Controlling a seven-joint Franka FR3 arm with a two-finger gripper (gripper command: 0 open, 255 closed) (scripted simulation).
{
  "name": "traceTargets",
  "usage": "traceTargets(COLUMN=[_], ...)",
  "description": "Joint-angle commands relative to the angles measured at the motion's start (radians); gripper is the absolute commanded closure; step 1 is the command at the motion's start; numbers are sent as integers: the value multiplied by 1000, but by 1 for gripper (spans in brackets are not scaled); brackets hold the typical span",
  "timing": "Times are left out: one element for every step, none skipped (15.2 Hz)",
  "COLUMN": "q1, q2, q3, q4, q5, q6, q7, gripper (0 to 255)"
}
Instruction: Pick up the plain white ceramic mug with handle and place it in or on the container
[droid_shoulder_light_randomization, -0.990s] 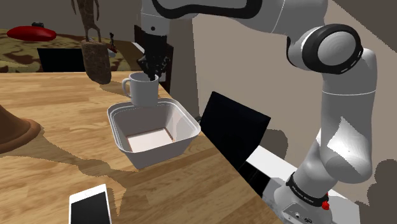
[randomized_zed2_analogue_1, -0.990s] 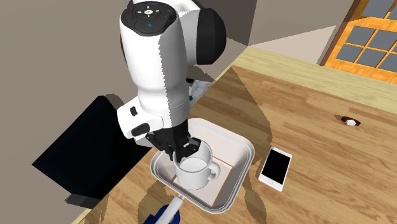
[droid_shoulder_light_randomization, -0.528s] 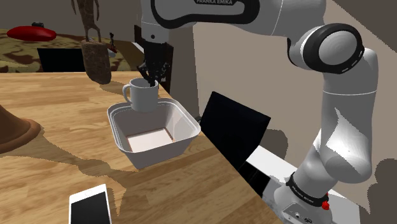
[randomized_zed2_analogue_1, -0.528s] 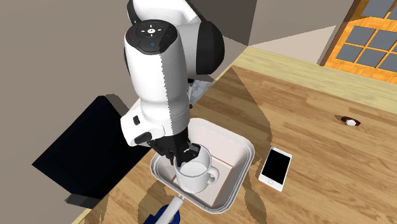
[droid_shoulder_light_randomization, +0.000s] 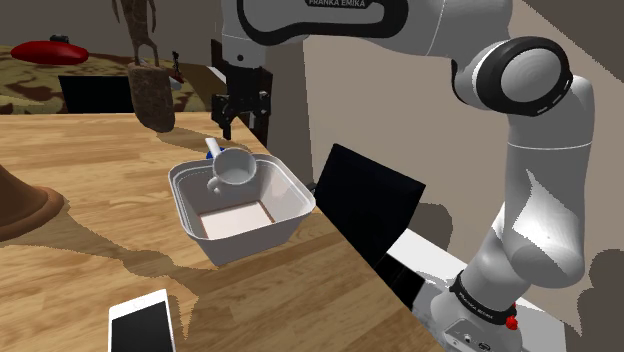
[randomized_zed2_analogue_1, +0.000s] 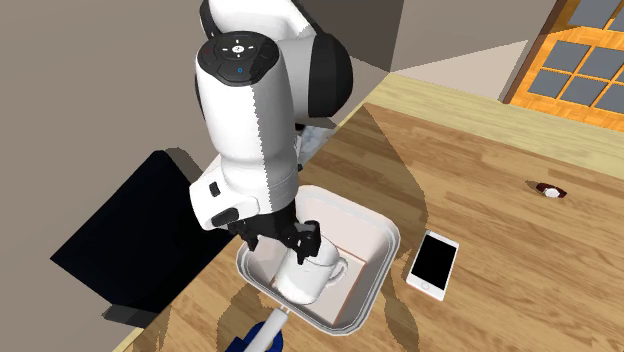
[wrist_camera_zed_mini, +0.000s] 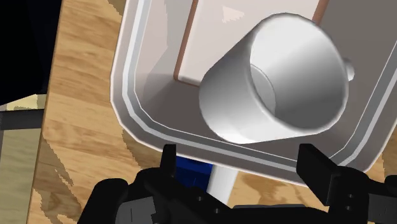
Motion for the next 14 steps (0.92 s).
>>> traceTargets(q1=[0,0,4,9,15,21,21,21,21,21,21,21,21,21], q2=[0,0,6,14,25,36,36,36,36,36,36,36,36,36], q3=[0,0,0,1,1,0,0,0,0,0,0,0,0,0], q4=[0,0,43,89,140,184,184,184,184,184,184,184,184,184], q5=[0,0,-1,-3,-7,-10,-10,-9,-10,-10,-10,-10,-10,-10], q6=[0,0,-37,-75,-115,-148,-148,-148,-148,-148,-148,-148,-148,-148], q7=[0,0,-1,-1,-1,-2,-2,-2,-2,-2,-2,-2,-2,-2], gripper=[0,0,0,0,0,0,0,0,0,0,0,0,0,0])
